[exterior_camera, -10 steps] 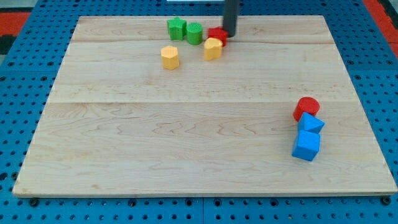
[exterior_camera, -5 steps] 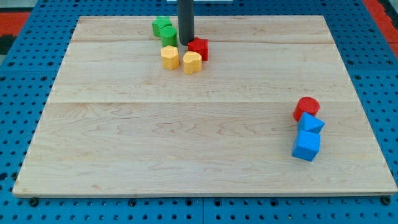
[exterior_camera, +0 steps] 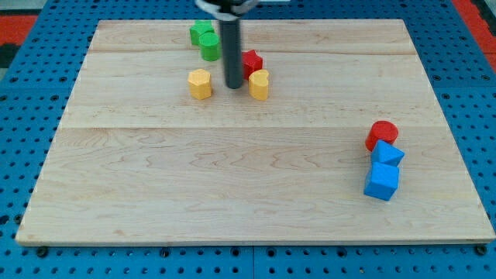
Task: Place the yellow heart to the left of the blue triangle
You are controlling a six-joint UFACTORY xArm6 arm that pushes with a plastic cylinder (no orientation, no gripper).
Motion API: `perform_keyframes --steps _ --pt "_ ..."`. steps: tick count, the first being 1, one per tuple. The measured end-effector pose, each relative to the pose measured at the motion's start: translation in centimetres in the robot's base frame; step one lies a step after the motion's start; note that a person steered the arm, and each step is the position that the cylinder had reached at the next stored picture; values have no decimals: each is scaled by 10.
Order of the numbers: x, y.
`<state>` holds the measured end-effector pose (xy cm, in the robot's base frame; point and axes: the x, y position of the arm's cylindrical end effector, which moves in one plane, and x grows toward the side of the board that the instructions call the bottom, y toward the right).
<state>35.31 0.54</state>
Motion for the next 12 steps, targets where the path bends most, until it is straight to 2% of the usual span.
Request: perform_keyframes --steps 1,3,4,5,7,8,9,10,11,12 --pt "3 65" --pt "0 92" --pt "-28 114" --pt "-20 126" --pt "82 63" --pt "76 43" --pt "37 53" --pt "41 109" --pt "88 125" --pt "127 111"
